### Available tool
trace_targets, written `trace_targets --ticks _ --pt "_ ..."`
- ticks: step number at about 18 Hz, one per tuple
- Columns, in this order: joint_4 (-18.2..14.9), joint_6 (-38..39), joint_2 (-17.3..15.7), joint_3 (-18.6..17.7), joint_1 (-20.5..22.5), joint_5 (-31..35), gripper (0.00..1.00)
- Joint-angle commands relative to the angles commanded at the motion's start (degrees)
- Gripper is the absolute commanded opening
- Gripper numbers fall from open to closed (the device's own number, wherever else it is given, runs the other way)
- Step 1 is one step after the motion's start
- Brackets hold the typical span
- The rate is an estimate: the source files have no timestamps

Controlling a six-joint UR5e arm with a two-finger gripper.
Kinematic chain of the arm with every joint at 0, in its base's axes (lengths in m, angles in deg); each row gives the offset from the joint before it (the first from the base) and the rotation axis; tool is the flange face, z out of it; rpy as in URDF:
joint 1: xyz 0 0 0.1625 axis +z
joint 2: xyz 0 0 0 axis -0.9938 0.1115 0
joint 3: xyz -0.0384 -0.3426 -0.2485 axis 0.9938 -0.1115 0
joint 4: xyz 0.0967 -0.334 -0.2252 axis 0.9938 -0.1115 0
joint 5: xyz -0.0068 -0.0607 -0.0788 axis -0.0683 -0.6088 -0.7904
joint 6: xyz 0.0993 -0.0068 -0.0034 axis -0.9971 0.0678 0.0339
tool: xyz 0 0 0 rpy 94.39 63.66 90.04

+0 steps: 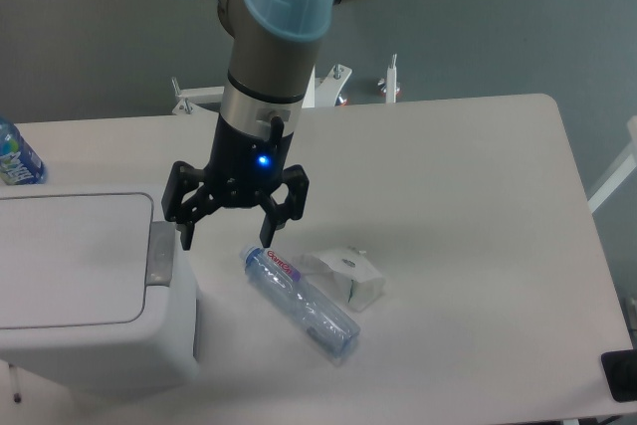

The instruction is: Open the trash can

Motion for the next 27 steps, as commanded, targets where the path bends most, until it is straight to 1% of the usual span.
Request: trace_targets --ticks 6,24,27 --pt "0.79 0.17 0.09 -0.17 -0.44 0.0 1.0" --pt "0.97 0.09 0.97 -0.62 -0.97 0.18 1.0" --pt "2.11 0.09 1.05 -0.61 -0.97 0.18 1.0"
